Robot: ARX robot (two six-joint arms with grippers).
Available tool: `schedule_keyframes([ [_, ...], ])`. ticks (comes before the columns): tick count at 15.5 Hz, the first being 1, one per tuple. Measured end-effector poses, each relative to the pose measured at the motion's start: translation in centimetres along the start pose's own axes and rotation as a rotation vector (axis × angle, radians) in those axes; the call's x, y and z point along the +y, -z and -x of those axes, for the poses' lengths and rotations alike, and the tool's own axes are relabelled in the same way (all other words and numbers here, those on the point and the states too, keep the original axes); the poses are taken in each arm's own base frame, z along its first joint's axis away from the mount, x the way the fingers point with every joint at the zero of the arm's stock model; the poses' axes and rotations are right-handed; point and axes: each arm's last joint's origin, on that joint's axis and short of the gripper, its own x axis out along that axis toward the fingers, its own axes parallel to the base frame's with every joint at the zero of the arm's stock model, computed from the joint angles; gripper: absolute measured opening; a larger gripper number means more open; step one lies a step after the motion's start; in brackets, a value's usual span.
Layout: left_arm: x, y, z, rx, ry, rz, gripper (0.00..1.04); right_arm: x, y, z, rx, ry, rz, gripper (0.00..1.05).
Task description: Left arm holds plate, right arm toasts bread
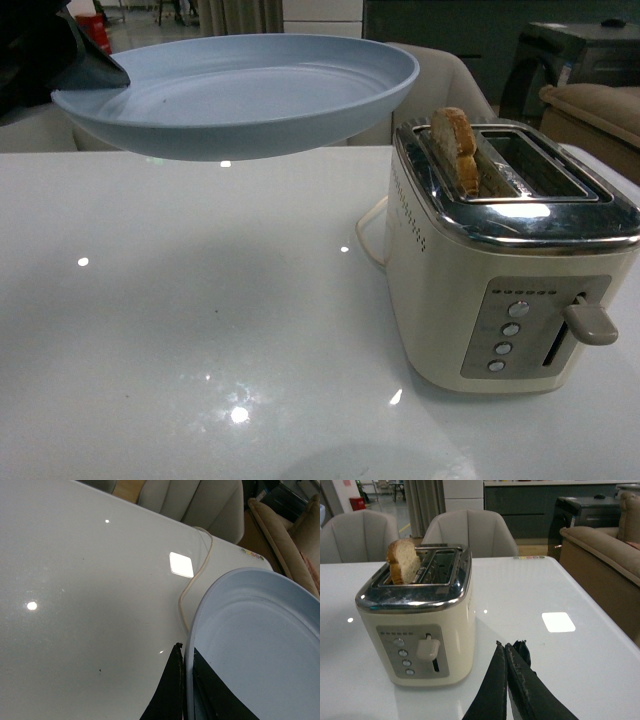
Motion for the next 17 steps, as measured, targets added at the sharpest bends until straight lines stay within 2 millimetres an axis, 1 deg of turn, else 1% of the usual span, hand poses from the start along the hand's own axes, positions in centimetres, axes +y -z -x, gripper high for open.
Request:
schedule_keyframes([
  [1,0.0,0.0,0.0,0.0,-0.001,0.0,0.03,0.0,-0.43,0.42,-0.058,0.001,0.0,0.02],
  [3,-0.01,-0.05,0.05,-0.002,0.001,0.0,0.03,0.0,-0.24,0.4,-0.037,0.002,0.0,0.02],
  [8,-0.03,-0.03,0.05,-0.001,0.003,0.0,0.03,0.0,-0.33,0.4,-0.047,0.002,0.0,0.02],
  [12,-0.03,-0.03,0.05,-0.001,0.002,0.0,0.03,0.0,-0.33,0.4,-0.047,0.001,0.0,0.48],
  [13,-0.03,-0.03,0.05,-0.001,0.002,0.0,0.03,0.0,-0.33,0.4,-0.047,0.001,0.0,0.72],
  [14,-0.03,-0.03,0.05,-0.001,0.002,0.0,0.03,0.0,-0.33,0.4,-0.047,0.001,0.0,0.98],
  [17,-0.03,-0.03,0.05,-0.001,0.002,0.0,0.03,0.0,-0.33,0.4,-0.047,0.001,0.0,0.98],
])
